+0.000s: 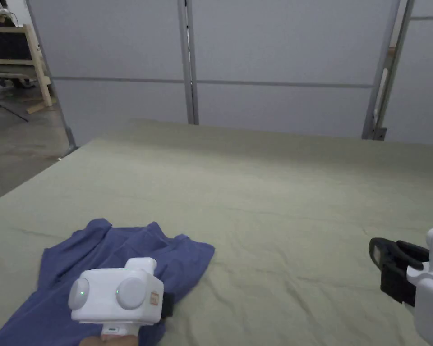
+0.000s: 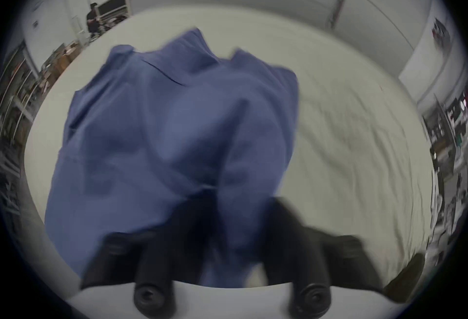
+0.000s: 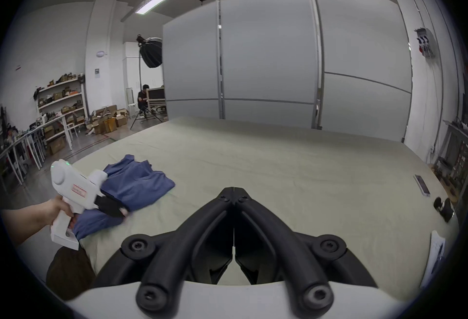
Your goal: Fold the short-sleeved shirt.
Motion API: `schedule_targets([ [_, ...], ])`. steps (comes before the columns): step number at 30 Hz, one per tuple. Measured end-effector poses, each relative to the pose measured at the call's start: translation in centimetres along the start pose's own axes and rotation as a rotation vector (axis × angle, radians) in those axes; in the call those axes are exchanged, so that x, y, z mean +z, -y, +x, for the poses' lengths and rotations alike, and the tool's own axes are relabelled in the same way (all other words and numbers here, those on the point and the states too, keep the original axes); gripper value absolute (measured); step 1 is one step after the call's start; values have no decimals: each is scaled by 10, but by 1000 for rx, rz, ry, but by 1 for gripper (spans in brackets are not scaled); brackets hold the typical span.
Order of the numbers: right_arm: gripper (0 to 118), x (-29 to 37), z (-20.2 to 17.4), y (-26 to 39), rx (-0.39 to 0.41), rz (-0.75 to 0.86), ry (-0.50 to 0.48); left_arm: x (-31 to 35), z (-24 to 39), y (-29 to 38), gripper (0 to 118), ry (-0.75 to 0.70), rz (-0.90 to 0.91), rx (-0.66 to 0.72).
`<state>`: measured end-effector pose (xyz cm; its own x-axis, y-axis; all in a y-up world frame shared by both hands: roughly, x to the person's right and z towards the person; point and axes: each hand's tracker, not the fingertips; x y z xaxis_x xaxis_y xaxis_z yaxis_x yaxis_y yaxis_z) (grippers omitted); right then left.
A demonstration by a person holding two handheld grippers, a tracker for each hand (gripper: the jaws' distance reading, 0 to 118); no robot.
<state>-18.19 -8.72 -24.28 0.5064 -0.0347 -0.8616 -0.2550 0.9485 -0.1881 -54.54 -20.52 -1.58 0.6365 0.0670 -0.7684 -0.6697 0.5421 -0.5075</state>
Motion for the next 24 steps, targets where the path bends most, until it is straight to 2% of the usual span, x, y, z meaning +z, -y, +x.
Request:
schedule_targets([
  [1,3,0,5,0,-26,2,3,4,-10,-2,13,-22,22,30],
  [4,3,3,11,0,-67,19,4,26,-36,-9,13,87,52,179],
  [6,3,11,12,-2,-82,44,-4,52,-33,-13,13,117,121,185],
  [10,3,34,20,-10,-137,107,-30,124,12,-35,13,87,311,-9],
  [15,3,80,45,-20,-215,202,3,194,109,-54,13,356,466,-129],
  [18,3,119,64,-25,-220,269,64,211,184,-53,13,498,532,-268],
  [21,3,157,86,-26,-214,311,123,209,271,-37,13,640,515,-379],
  [24,3,188,107,-20,-189,322,205,191,354,-2,13,790,414,-465],
])
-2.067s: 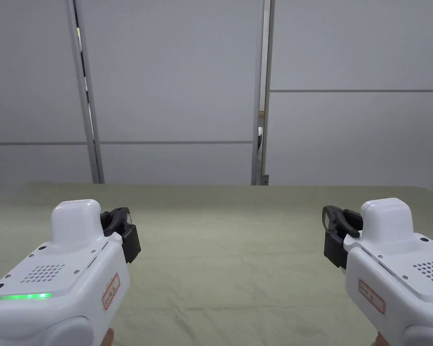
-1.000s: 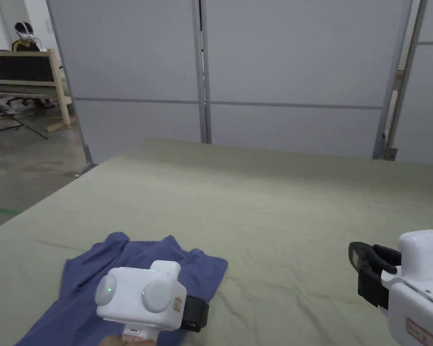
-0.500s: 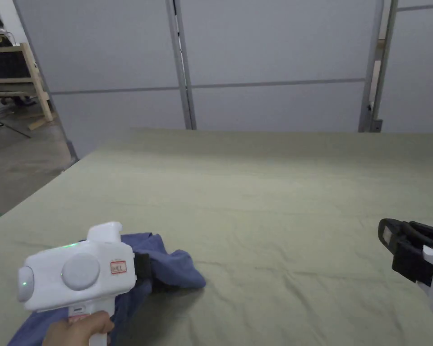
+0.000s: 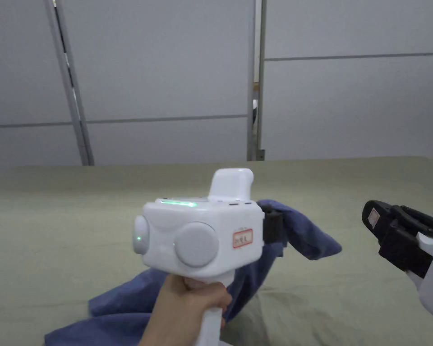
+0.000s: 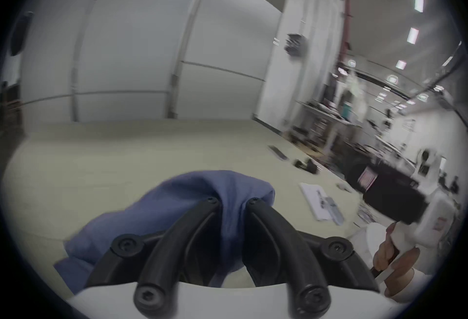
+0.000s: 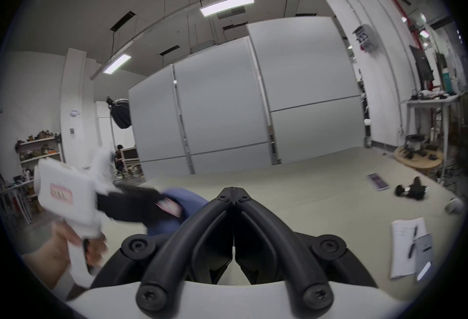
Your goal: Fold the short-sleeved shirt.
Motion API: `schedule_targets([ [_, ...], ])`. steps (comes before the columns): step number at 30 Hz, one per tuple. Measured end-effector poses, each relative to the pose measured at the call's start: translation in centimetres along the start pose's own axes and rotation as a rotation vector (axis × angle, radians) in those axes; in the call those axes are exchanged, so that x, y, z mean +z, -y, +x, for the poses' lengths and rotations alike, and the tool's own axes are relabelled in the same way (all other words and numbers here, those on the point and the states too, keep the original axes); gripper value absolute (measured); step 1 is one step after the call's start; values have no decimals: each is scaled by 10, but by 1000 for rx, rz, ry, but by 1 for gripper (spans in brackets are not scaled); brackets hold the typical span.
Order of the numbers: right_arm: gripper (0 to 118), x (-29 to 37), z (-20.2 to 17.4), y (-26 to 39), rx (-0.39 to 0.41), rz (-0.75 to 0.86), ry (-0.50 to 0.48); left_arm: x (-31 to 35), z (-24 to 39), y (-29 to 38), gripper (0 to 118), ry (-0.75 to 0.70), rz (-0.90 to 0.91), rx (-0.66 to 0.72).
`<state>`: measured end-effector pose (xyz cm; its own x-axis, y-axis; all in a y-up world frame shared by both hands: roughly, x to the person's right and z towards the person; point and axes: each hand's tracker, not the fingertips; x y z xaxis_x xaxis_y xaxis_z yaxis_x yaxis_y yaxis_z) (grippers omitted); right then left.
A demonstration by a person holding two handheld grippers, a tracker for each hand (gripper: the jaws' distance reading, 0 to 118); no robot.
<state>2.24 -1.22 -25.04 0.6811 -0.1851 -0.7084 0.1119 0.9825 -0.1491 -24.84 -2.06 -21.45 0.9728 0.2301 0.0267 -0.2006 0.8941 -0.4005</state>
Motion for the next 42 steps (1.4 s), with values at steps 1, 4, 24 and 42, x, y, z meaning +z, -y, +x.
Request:
schedule_targets([
  [1,3,7,8,-1,17,-2,26,-26,17,12,13,40,-48,-2],
  [4,3,23,31,3,57,-31,87,-105,59,62,13,85,-216,-30],
  [24,3,9,18,16,60,-24,21,133,-71,34,106,-303,266,188],
  [42,3,-42,-23,44,27,-126,-74,164,-205,95,118,-731,55,443],
])
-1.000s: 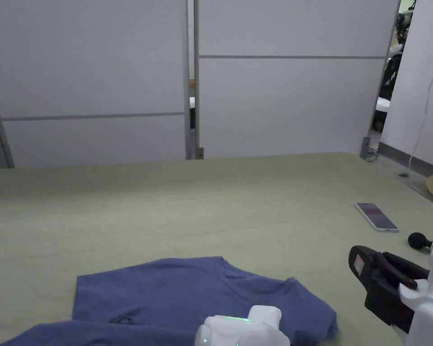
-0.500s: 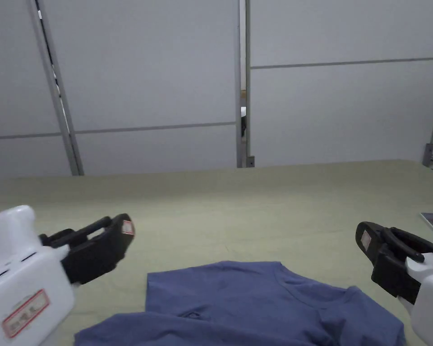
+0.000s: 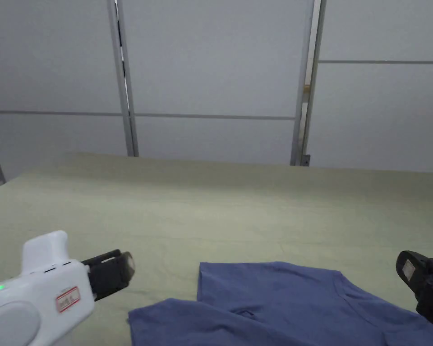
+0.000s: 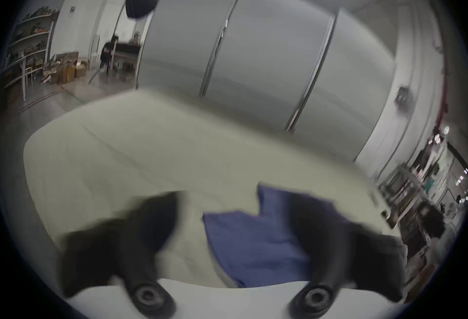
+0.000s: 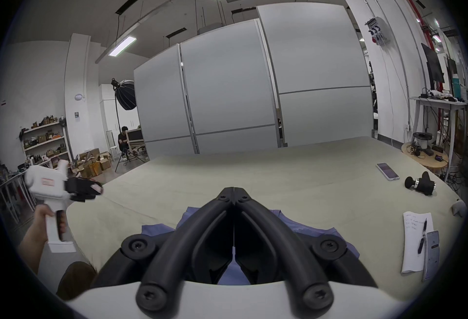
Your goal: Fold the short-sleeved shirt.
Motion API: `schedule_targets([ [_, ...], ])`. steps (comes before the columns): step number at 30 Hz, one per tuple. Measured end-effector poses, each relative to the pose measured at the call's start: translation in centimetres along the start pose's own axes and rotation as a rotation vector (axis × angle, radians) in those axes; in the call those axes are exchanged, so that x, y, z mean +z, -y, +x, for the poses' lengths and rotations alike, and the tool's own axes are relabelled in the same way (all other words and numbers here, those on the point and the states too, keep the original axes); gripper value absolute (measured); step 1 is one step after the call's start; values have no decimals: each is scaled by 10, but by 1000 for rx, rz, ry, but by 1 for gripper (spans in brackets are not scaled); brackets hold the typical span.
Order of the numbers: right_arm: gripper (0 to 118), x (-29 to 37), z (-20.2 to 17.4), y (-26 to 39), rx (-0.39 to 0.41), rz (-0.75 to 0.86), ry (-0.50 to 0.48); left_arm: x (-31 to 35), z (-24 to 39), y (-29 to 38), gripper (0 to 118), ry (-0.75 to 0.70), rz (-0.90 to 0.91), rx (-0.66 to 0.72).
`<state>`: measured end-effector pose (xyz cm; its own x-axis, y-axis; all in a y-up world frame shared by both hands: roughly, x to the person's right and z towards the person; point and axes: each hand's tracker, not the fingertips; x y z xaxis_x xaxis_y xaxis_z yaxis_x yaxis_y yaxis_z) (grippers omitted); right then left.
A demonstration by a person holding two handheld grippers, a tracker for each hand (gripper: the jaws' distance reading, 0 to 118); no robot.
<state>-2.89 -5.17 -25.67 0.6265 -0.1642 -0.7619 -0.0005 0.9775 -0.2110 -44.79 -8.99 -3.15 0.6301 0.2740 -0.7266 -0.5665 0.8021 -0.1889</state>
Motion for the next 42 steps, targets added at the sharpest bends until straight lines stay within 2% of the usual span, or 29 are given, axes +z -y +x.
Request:
schedule_targets([
  [1,3,-4,1,2,-2,-9,3,-30,1,2,118,-2,-128,-8],
  [4,3,-16,6,11,-11,-42,13,-109,11,20,116,48,-320,-40],
  [5,3,-22,8,14,-17,-58,19,-134,13,30,113,10,-400,-64],
  [6,3,-27,10,18,-18,-80,23,-154,14,44,104,-9,-444,-85],
  [7,3,-33,13,23,-15,-97,28,-173,13,59,83,-11,-482,-116],
  [8,3,-39,14,28,-12,-119,38,-188,10,74,81,-8,-509,-128],
  [9,3,-46,16,32,-9,-143,42,-193,9,86,69,-71,-487,-143],
  [10,4,-53,18,36,4,-169,37,-162,20,80,34,-49,-255,-214],
  [11,5,-62,18,40,25,-188,35,-162,22,83,21,-35,-328,-190],
  [12,5,-72,18,42,48,-205,33,-162,20,84,21,-11,-332,-140],
  [13,17,-88,21,45,68,-238,34,-163,11,87,3,63,-328,-49],
  [14,38,-107,21,44,72,-275,20,-156,2,85,3,113,-382,47],
  [16,107,-149,16,41,101,-339,-25,-152,-4,90,3,103,-354,112],
  [17,118,-171,13,42,132,-338,-38,-148,-6,90,3,114,-343,121],
  [19,118,-217,5,38,181,-410,-88,-148,-13,90,3,118,-328,150],
  [22,118,-299,-7,48,256,-564,-105,-148,-15,94,3,116,-338,158],
  [24,118,-351,-14,65,263,-692,-106,-147,-16,95,3,126,-328,164],
  [28,118,-427,-23,125,206,-1051,-8,-147,-16,97,3,130,-331,153],
  [29,118,-433,-27,142,277,-1059,72,-148,-16,96,3,132,-333,140],
  [30,118,-420,-39,127,314,-905,40,-146,-14,95,3,129,-335,132],
  [31,113,-418,-37,123,300,-970,61,-145,-14,95,3,127,-332,123],
  [32,103,-413,-33,120,270,-963,33,-143,-14,95,3,126,-328,116],
  [33,84,-402,-29,113,262,-937,0,-142,-14,95,3,127,-324,115],
  [34,26,-395,-25,108,228,-918,-38,-139,-14,94,3,126,-321,113],
  [35,2,-385,-23,102,236,-868,-24,-137,-13,94,3,124,-318,114],
  [37,2,-363,-12,100,222,-804,-30,-127,-10,93,3,128,-305,115],
  [38,2,-348,-6,99,177,-767,-65,-119,-9,91,3,134,-290,112],
  [40,2,-316,1,93,134,-667,-45,-102,-4,84,3,162,-231,89],
  [42,2,-275,9,77,43,-544,-72,-79,-1,73,3,158,-173,55],
])
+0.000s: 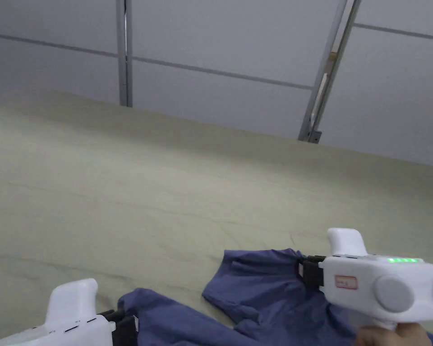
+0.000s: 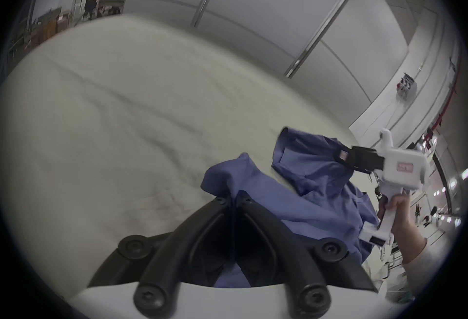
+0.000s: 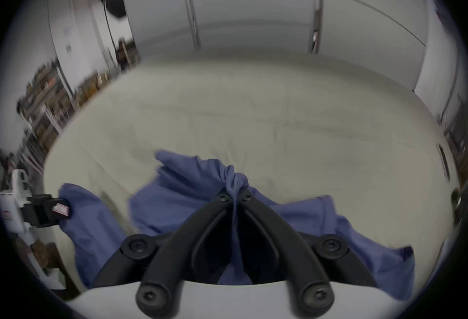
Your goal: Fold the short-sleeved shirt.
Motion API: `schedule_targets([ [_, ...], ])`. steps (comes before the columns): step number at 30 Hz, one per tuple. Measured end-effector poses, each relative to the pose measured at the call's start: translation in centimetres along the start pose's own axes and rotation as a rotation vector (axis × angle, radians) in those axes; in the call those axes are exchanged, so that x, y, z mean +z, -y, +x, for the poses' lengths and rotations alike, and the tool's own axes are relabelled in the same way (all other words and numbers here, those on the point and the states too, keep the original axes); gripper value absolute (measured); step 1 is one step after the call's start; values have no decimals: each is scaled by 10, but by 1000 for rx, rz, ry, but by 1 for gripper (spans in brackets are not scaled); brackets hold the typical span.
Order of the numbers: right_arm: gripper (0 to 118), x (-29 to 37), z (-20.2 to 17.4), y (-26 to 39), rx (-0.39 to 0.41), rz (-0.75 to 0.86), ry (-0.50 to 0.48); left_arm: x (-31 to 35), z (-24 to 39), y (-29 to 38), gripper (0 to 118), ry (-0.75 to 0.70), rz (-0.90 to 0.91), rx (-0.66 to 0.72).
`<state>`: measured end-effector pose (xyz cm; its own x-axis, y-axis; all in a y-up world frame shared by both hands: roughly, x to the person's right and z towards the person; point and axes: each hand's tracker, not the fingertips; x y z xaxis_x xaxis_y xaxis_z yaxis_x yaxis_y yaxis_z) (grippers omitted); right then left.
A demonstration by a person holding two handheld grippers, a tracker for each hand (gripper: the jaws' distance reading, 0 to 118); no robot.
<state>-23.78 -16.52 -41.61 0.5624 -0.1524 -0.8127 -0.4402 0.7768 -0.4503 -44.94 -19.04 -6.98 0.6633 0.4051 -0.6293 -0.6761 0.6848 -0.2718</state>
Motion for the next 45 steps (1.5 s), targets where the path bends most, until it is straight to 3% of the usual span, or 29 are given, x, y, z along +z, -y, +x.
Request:
schedule_targets([
  [2,2,57,10,8,-84,153,-59,26,9,-11,3,-1,64,-54],
  [4,2,120,17,11,-118,320,-83,51,17,-19,3,5,140,-81],
  [10,2,297,25,37,-149,766,0,142,55,-33,3,-29,481,-184],
  [14,2,373,23,49,-177,981,31,183,63,-50,3,56,605,-84],
  [18,2,416,20,43,-176,1079,19,208,80,-71,3,92,639,-81],
  [24,2,425,28,-11,-154,1074,15,212,120,-133,3,148,651,-120],
  [34,2,344,71,-179,-182,1006,30,135,155,-303,3,190,632,-142],
  [39,2,321,93,-253,-133,1088,43,113,165,-369,3,154,760,-159],
  [45,2,301,90,-292,-42,1138,83,104,180,-389,3,129,916,-252],
])
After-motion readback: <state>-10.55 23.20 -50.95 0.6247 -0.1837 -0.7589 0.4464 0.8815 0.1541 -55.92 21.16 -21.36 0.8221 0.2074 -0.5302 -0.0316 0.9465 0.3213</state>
